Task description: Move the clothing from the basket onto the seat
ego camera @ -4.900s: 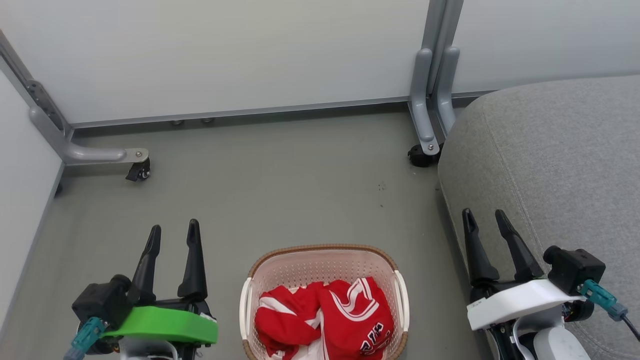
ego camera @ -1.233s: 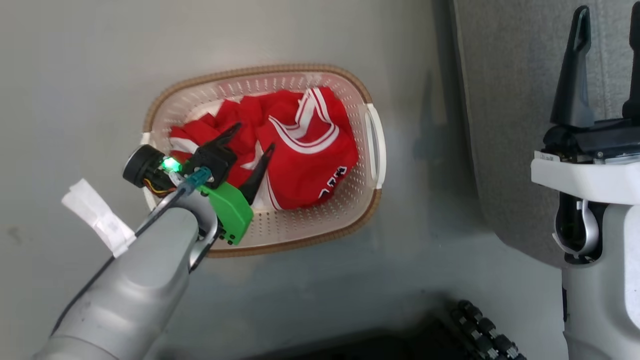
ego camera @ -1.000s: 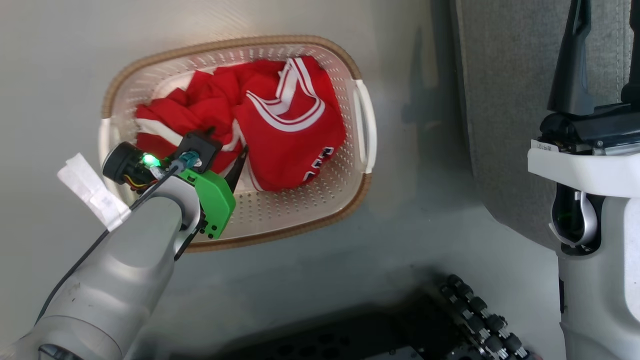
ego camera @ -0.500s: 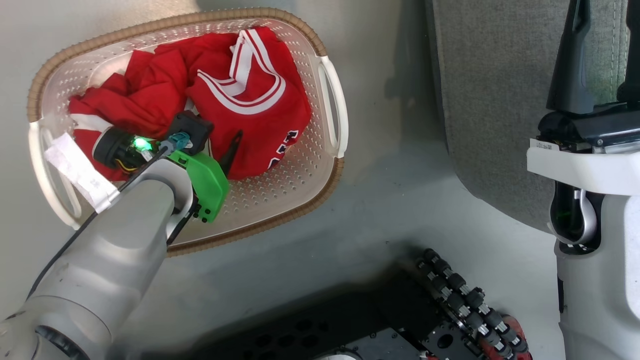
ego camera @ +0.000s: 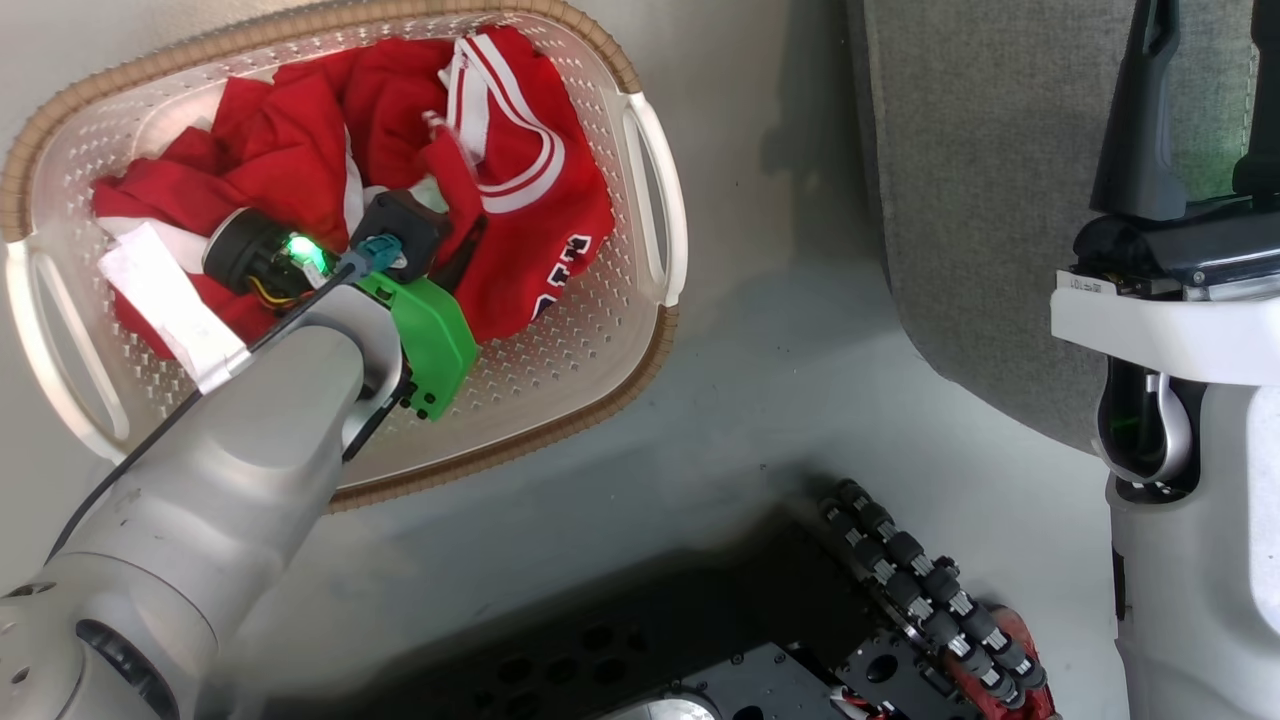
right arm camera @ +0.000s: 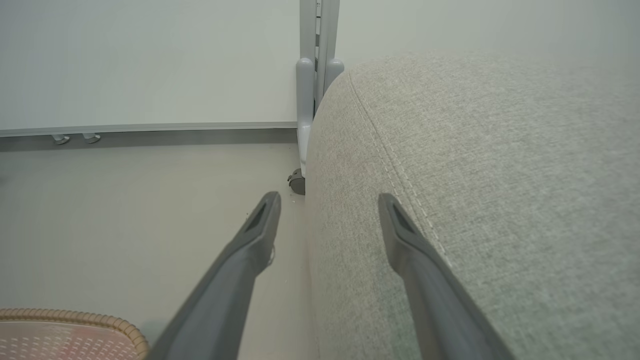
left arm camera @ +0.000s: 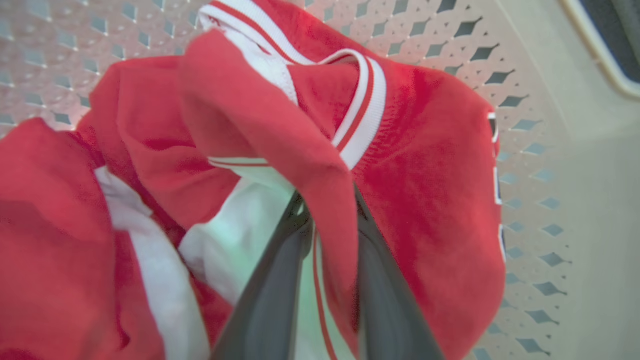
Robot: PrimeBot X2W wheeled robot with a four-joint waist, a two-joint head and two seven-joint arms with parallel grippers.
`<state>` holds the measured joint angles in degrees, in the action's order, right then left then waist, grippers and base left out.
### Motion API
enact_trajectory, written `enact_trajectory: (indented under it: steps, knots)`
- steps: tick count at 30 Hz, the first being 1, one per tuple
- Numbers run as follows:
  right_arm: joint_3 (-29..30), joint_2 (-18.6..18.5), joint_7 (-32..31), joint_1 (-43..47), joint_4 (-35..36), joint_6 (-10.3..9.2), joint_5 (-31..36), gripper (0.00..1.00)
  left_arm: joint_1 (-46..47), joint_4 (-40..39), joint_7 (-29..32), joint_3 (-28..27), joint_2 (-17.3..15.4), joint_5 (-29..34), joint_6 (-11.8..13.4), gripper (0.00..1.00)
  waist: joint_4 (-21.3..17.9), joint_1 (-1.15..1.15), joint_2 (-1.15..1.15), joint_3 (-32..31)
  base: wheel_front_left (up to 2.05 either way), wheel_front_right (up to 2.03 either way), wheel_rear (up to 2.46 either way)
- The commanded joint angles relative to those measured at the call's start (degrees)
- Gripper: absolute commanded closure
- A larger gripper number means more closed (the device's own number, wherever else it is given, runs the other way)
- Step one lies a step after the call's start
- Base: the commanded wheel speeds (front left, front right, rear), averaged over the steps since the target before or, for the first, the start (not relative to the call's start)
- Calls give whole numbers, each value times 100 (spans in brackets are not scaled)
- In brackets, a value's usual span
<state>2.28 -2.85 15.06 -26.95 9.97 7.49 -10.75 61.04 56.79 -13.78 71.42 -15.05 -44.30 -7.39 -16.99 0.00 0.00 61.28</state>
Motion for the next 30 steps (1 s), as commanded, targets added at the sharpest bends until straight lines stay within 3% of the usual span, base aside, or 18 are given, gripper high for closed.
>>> enact_trajectory:
  steps: [1, 5, 10, 21, 30]
  knots:
    - [2, -6, 17, -31, -40, 0, 34, 0, 72, -41, -60, 42, -24, 41, -16, 100, 32, 0, 0, -66, 0, 0, 0]
    - [38, -7, 17, -7, -106, 0, 91, 0, -66, -115, -142, 74, 40, -40, -16, 100, 132, 0, 0, -327, 0, 0, 0]
    - [115, -7, 17, 134, -154, 0, 203, 0, -347, -511, -146, -315, 29, -27, -16, 100, 314, 0, 0, -825, 0, 0, 0]
    - [16, -12, 17, 625, -469, 0, 462, 0, -1715, -1530, -145, -1367, 245, 612, -16, 100, 846, 0, 0, -2451, 0, 0, 0]
    - [-154, -14, 17, 1393, -763, 0, 516, 0, -3107, -2283, -139, -2582, 525, 1121, -16, 100, 1265, 0, 0, -4020, 0, 0, 0]
